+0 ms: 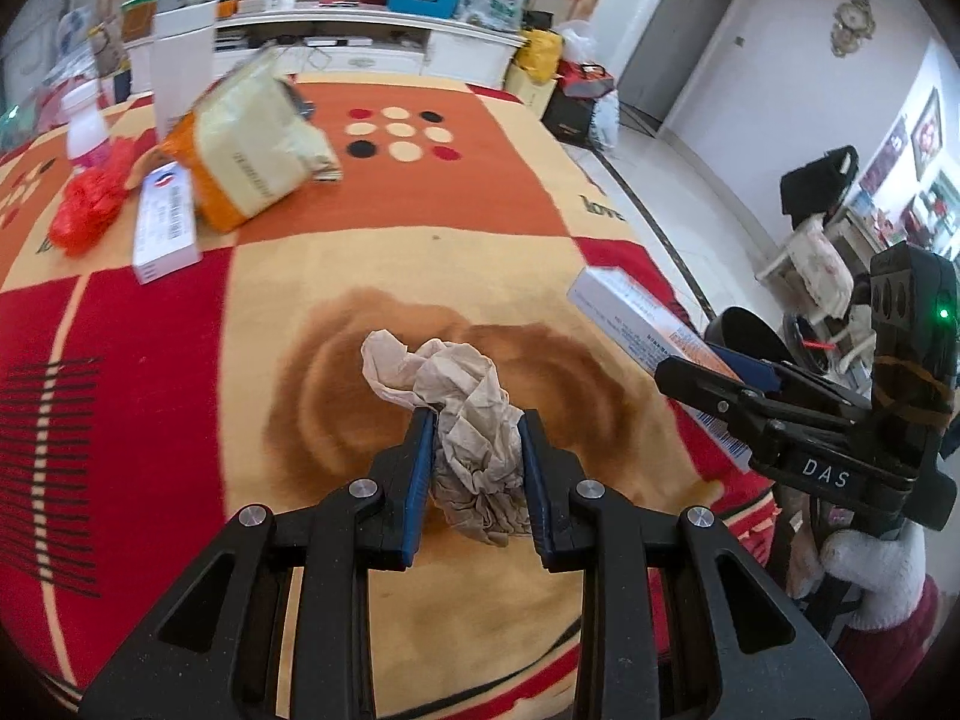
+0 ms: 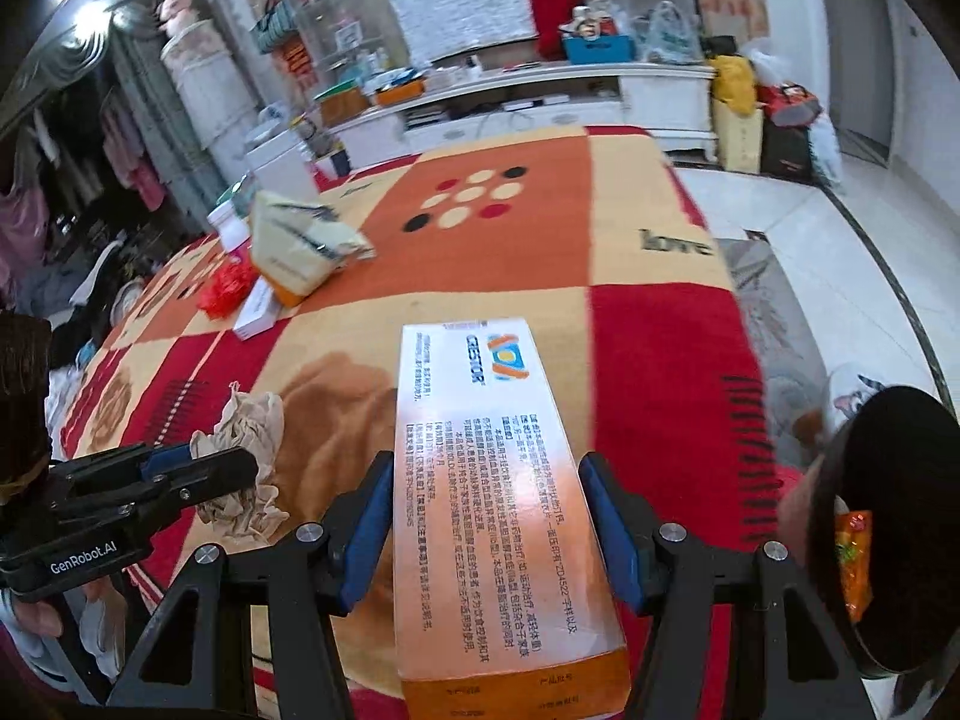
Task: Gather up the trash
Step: 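Carry the crumpled paper and Crestor box over the black bin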
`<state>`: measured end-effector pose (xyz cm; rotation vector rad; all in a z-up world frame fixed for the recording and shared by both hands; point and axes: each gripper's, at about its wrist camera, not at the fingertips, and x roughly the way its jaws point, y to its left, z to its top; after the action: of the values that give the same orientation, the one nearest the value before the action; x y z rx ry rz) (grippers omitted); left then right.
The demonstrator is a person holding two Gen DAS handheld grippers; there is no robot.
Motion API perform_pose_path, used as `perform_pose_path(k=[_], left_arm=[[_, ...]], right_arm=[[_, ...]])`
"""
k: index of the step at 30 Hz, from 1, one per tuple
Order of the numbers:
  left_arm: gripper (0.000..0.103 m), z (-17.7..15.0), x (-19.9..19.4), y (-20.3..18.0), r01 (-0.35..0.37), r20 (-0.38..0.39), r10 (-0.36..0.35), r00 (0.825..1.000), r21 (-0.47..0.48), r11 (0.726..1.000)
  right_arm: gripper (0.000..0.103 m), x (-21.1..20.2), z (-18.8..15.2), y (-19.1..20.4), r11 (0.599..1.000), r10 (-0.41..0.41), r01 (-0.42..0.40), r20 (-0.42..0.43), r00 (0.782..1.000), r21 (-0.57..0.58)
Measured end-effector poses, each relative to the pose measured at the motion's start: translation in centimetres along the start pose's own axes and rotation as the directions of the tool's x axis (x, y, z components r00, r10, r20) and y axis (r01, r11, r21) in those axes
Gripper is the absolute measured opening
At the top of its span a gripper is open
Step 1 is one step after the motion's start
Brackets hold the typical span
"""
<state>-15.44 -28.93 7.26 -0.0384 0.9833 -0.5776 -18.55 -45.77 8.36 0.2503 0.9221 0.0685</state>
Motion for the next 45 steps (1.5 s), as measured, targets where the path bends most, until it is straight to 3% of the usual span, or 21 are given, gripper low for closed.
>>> perform_pose_path(k=[15,31,45], left_arm=[[0.026,0.5,2.3,-4.2,0.062,-0.042,-0.060,0.997,0.068,0.996],[0.026,0.8,3.4,-5.8,0.069,-0.058,-0.063,0.996,0.103,0.992],[0.026,0.8,4.3,-8.4,0.098,-0.070,-0.088,0.994,0.149,0.984]], right_arm=[[0.059,-3.4,-1.3,-6.6,0.987,-0.071,0.066,0.033,0.997,0.144],[0.059,-5.4,-2.1,-10.1,0.972,-0.110,0.094,0.065,0.992,0.215],[0.051,-6.9,-3.0,-13.5,0.954,-0.155,0.130,0.073,0.985,0.271]])
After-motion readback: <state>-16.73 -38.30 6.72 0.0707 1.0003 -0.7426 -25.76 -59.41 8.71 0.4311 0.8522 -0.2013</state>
